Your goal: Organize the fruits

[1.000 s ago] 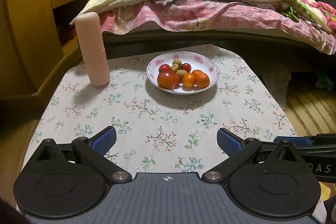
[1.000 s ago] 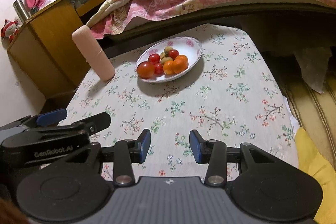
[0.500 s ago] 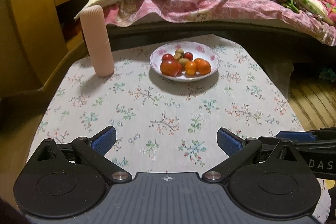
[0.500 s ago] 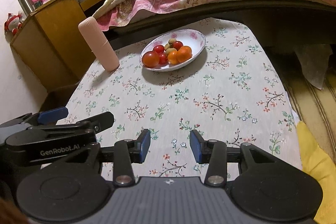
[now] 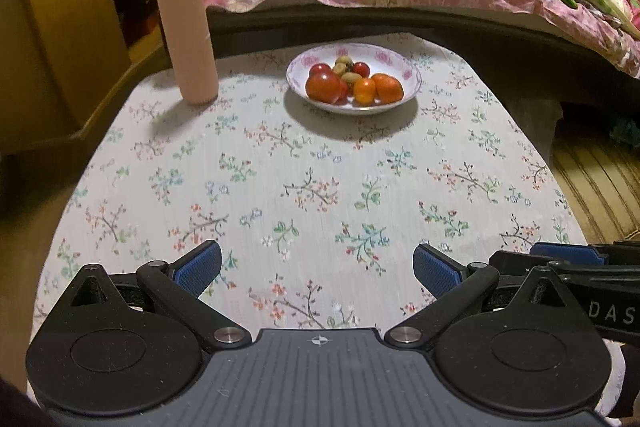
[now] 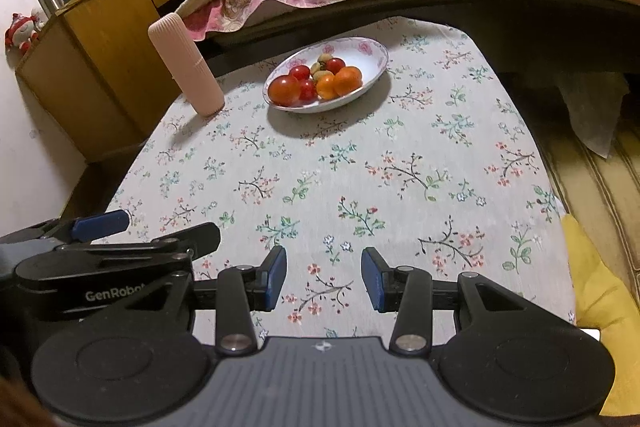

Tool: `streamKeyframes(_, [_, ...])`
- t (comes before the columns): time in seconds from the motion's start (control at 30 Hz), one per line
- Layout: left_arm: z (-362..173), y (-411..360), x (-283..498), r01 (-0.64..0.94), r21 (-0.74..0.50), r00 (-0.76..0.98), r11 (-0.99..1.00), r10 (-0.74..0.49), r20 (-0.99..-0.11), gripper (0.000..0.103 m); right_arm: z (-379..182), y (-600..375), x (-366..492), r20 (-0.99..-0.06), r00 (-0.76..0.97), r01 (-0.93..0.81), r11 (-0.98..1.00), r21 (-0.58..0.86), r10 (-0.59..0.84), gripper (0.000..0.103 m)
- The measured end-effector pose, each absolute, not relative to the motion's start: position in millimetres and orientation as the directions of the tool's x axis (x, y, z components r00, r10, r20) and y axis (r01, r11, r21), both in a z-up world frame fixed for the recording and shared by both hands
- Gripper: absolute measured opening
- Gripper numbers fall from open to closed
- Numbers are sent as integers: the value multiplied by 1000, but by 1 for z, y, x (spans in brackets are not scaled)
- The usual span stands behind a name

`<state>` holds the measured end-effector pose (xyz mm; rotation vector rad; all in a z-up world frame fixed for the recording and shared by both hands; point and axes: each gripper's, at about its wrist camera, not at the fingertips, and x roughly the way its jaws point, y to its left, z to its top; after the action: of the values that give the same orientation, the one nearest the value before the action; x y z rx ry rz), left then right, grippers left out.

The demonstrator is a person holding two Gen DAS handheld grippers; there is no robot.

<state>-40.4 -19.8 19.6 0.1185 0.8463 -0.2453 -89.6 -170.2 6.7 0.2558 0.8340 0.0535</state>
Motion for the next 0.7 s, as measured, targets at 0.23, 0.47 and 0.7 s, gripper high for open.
streamKeyframes(0.23, [11,-23,-48,270,33,611,962,-145,-778,103,5,-171,-96,-731,668,74,966,249,137,43])
streamKeyframes(0.47, [9,-21,-51,260,25,598,965,-141,-789,102,1,-167,-100,-745,653,76,967,241,134,43])
streamKeyframes(0.7, [7,-19,-55,256,34,599,966,-131,-790,102,0,-165,-102,-748,650,74,968,238,134,43])
